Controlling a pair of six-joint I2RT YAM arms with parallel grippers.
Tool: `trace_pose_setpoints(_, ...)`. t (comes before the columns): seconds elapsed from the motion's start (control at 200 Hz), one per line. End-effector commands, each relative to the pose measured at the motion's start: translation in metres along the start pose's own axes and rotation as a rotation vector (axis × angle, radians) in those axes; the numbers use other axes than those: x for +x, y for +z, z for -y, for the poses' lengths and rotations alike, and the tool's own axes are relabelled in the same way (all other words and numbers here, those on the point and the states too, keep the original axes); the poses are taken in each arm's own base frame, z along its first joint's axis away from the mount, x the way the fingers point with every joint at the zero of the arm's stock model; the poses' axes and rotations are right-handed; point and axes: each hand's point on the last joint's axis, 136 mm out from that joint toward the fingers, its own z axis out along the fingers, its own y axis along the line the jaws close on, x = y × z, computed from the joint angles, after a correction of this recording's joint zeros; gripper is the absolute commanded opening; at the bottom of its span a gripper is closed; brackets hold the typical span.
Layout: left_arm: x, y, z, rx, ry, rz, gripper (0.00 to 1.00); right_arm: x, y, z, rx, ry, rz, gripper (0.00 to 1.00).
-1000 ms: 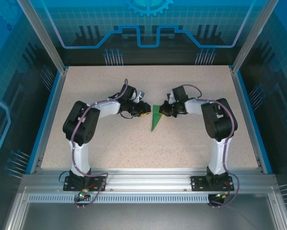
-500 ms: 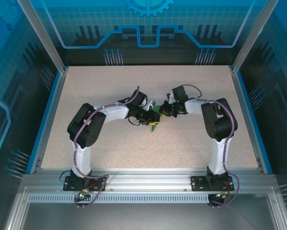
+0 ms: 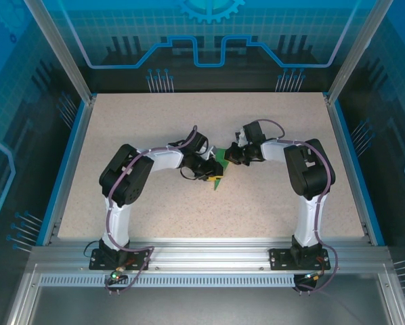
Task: Fold a paper plane with a square sheet of paper (fold left side to right side)
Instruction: Fold the wing for the fifth time at the center of the table.
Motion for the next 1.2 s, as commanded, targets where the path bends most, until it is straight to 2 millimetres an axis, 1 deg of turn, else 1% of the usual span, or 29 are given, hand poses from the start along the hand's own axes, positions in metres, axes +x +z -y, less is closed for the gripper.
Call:
trace_pose_setpoints(0.0, 0.004, 0.004, -0.016, -0.055, -0.038, -0.016, 0.27, 0.037, 0.008, 0.044, 0.153, 0.055, -0.097, 0.06)
trace_pose_setpoints(0.185, 0.007, 0.005, -0.024, -0.079, -0.056, -0.021, 0.2, 0.036, 0.008, 0.043, 0.151, 0.051, -0.094, 0.06)
trace_pose_setpoints(0.36, 0.008, 0.005, -0.029, -0.1, -0.068, -0.025, 0.12, 0.035, 0.006, 0.04, 0.145, 0.045, -0.092, 0.06)
trace_pose_setpoints(0.49, 0.008, 0.007, -0.032, -0.111, -0.08, -0.034, 0.08, 0.035, 0.005, 0.04, 0.149, 0.043, -0.089, 0.06)
trace_pose_setpoints(0.65, 0.009, 0.009, -0.037, -0.128, -0.095, -0.042, 0.06, 0.032, 0.003, 0.035, 0.133, 0.031, -0.083, 0.06)
trace_pose_setpoints(0.705, 0.01, 0.01, -0.04, -0.138, -0.105, -0.046, 0.05, 0.03, 0.0, 0.03, 0.119, 0.019, -0.071, 0.06)
trace_pose_setpoints(0.79, 0.01, 0.01, -0.043, -0.145, -0.116, -0.045, 0.03, 0.021, -0.009, 0.017, 0.083, -0.016, -0.034, 0.06)
trace_pose_setpoints(0.895, 0.01, 0.01, -0.044, -0.142, -0.118, -0.044, 0.01, 0.008, -0.03, -0.007, 0.003, -0.076, 0.035, 0.06)
trace_pose_setpoints(0.98, 0.01, 0.011, -0.044, -0.139, -0.117, -0.046, 0.0, 0.004, -0.045, -0.023, -0.051, -0.124, 0.069, 0.06)
trace_pose_setpoints(1.065, 0.01, 0.011, -0.045, -0.136, -0.113, -0.045, 0.0, 0.01, -0.054, -0.031, -0.088, -0.151, 0.071, 0.06)
trace_pose_setpoints(1.195, 0.009, 0.012, -0.044, -0.133, -0.111, -0.044, 0.0, 0.028, -0.053, -0.036, -0.162, -0.15, 0.04, 0.06)
